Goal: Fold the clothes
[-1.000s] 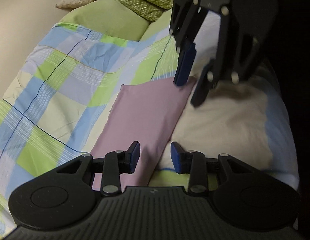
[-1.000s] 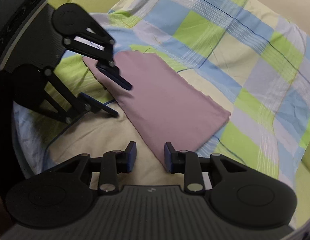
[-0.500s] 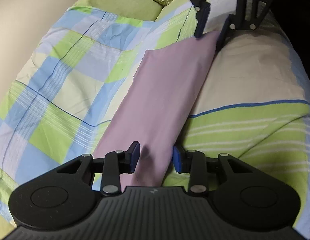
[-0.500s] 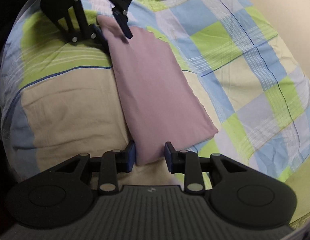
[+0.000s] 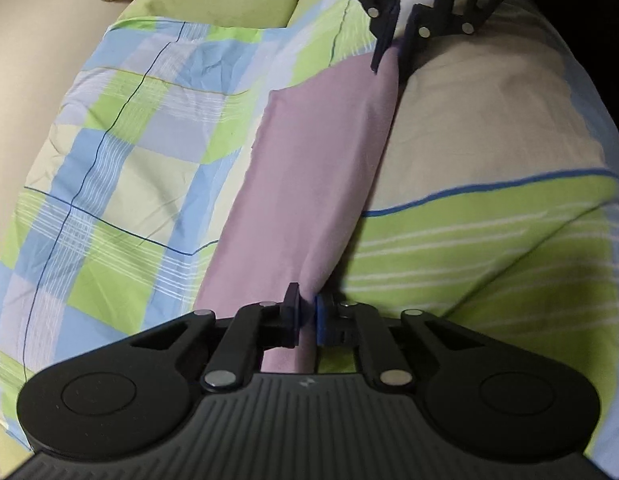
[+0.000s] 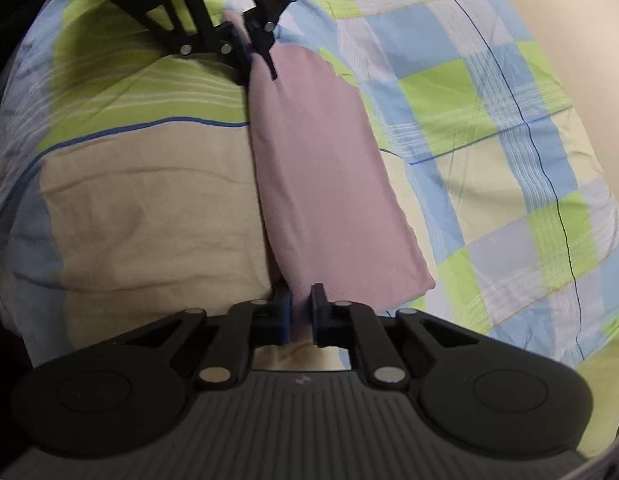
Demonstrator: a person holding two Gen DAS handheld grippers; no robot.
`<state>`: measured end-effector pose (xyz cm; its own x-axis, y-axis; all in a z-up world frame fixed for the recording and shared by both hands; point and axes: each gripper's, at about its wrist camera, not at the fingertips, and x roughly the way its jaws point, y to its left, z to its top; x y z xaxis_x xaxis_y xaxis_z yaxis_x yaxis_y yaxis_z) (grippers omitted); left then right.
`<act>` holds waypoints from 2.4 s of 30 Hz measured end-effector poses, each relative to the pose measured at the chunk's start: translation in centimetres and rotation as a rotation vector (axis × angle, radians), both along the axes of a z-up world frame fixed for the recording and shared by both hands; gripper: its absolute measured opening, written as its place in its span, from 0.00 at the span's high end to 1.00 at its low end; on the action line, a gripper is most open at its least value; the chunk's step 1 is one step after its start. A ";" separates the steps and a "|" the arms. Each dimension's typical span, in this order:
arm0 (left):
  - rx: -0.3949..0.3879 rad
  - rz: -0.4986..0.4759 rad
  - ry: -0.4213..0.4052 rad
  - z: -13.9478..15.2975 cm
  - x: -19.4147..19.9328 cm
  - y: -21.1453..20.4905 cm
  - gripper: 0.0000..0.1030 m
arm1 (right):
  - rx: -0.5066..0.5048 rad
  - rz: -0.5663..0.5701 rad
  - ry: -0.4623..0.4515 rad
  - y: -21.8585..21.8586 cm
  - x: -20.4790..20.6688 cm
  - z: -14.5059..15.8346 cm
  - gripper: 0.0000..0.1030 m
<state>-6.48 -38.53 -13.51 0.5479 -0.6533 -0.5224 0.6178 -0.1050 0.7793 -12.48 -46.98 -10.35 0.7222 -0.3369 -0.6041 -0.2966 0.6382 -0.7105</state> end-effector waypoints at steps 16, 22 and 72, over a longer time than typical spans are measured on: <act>-0.114 0.112 0.228 1.4 -3.3 4.3 0.87 | 0.019 -0.078 0.013 -2.5 -6.0 1.2 0.87; -0.301 0.242 0.295 5.3 0.1 6.8 0.86 | 0.155 -0.310 -0.123 -6.7 -7.5 3.2 0.87; -0.245 0.377 0.325 2.6 11.4 -3.3 0.86 | 0.624 -0.330 -0.343 -13.2 3.6 3.6 0.81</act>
<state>4.92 -41.87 -10.95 0.6037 -0.5666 -0.5609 0.7900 0.3308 0.5162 -8.88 -60.20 -6.76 0.8242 -0.2383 -0.5137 0.1489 0.9664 -0.2093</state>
